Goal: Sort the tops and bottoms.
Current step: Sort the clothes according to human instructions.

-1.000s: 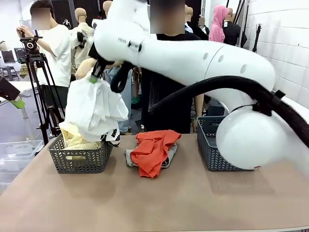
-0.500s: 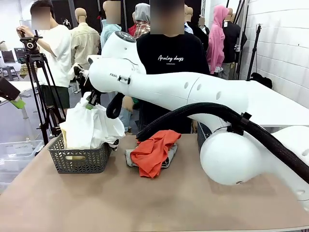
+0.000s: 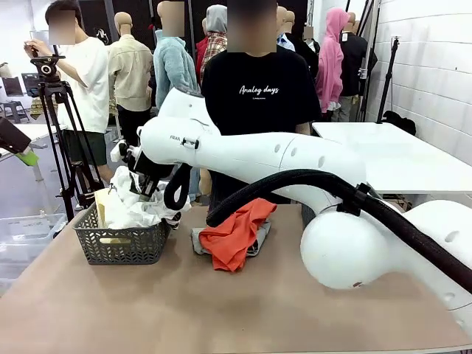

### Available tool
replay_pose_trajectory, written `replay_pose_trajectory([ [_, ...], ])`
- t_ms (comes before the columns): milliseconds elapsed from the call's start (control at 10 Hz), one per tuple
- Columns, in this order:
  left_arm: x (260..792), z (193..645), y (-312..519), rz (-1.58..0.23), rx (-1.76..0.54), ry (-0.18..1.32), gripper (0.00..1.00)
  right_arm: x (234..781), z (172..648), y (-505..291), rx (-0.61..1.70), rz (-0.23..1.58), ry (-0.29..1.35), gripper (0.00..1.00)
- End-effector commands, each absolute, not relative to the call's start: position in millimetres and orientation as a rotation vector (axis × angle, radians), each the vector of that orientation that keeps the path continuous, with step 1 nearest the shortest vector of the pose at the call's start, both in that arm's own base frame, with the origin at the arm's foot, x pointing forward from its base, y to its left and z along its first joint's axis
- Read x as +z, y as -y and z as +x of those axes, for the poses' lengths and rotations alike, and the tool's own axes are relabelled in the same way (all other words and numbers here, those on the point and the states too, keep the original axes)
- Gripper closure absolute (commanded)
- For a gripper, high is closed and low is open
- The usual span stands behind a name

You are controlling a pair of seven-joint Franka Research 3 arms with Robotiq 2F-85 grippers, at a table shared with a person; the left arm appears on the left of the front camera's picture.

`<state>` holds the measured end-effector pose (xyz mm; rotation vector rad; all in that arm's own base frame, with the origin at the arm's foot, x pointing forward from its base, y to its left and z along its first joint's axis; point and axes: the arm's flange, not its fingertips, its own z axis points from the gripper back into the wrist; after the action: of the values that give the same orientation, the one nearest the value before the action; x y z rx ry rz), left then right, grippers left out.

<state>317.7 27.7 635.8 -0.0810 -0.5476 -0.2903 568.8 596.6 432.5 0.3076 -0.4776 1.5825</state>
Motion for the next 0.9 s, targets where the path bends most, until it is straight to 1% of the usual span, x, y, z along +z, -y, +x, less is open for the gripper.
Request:
replay_pose_trajectory([
  [0,638,319,-27,-0.073,-0.289,0.547,0.0,446,570,-596,1.579,0.299,0.512,1.0],
  [400,638,319,-27,-0.073,-0.289,0.547,0.0,443,570,-596,1.578,0.307,0.504,1.0],
  [700,638,319,-27,-0.073,-0.289,0.547,0.0,405,637,-655,1.758,0.442,0.332,1.0],
  [800,638,319,-27,-0.073,-0.289,0.547,0.0,389,654,-672,1.785,0.482,0.291,1.0],
])
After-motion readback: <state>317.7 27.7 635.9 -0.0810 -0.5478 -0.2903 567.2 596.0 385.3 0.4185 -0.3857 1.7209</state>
